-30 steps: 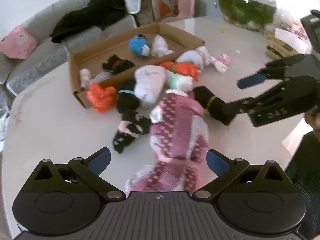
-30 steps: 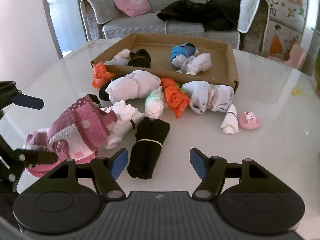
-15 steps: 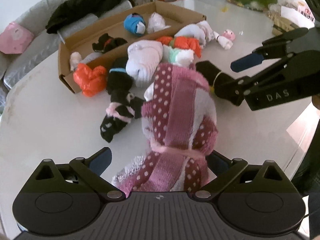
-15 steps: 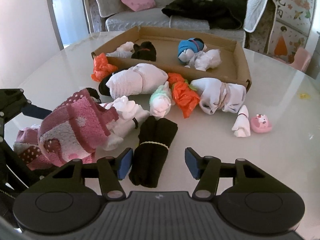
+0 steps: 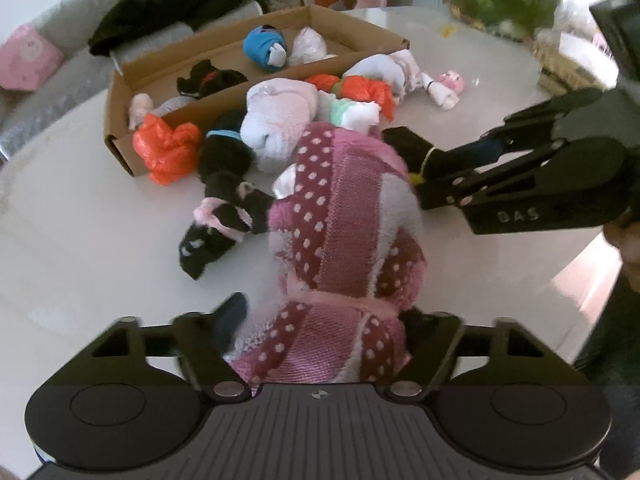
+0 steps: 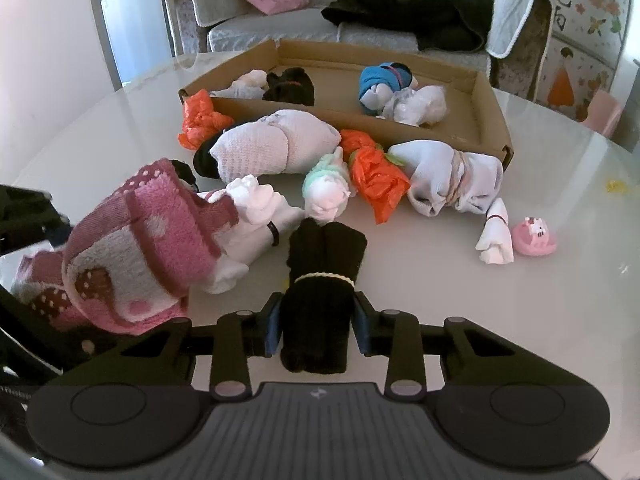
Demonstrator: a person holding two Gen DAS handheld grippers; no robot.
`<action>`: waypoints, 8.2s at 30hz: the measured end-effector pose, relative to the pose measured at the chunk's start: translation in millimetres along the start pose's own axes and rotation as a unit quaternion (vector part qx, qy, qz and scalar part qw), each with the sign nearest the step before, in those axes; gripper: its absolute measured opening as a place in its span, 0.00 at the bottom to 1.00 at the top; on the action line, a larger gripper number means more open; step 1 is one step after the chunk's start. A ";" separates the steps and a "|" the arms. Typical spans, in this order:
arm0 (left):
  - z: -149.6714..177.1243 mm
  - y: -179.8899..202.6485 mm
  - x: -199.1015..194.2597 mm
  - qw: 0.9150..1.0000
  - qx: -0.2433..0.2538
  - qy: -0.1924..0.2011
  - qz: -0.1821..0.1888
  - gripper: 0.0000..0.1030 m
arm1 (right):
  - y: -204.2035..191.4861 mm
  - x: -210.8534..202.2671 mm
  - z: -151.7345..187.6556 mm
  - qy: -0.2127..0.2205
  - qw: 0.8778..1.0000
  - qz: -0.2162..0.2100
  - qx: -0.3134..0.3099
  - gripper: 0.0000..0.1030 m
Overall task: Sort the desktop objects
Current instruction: 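Grasp the pink polka-dot towel bundle with the left tool while the right grasps the gold-banded black sock, then carry the towel bundle and black sock toward the cardboard box with both tools, then open both tools over the box to drop the towel bundle and black sock, then move the left tool to the black-and-pink sock while the right approaches the pink slipper, then close the left tool on the black-and-pink sock while the right grasps the Hello Kitty slipper, then carry the black-and-pink sock and pink slipper over the box with both tools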
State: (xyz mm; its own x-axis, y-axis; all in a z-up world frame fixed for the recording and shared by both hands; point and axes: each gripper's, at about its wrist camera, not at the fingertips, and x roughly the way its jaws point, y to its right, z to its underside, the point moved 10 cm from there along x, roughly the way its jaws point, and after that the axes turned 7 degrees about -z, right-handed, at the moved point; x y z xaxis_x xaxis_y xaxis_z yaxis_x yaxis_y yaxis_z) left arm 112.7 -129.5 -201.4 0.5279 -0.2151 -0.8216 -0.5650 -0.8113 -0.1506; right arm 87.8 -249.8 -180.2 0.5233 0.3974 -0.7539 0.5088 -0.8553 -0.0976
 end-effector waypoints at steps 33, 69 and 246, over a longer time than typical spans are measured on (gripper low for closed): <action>-97.2 -93.1 -107.5 0.992 -0.076 0.070 -0.067 0.65 | 68.9 -94.7 -69.0 0.069 0.997 -0.006 0.020 0.30; -232.8 -147.7 76.8 0.990 -0.130 -0.014 -0.054 0.66 | 61.6 50.3 -213.9 0.026 0.998 -0.047 -0.022 0.30; -180.1 -88.5 -33.8 0.988 -0.123 0.089 -0.022 0.47 | 126.2 -48.9 -155.9 0.122 0.992 -0.011 -0.013 0.42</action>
State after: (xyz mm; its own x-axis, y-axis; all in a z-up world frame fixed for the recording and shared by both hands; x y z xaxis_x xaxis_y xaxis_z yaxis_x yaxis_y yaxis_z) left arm 259.0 -148.3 -61.3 0.6643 -0.2509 -0.7041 -0.3786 -0.9252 -0.0274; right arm 233.1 -325.4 -54.4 0.6608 0.4868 -0.5713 0.5377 -0.8381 -0.0922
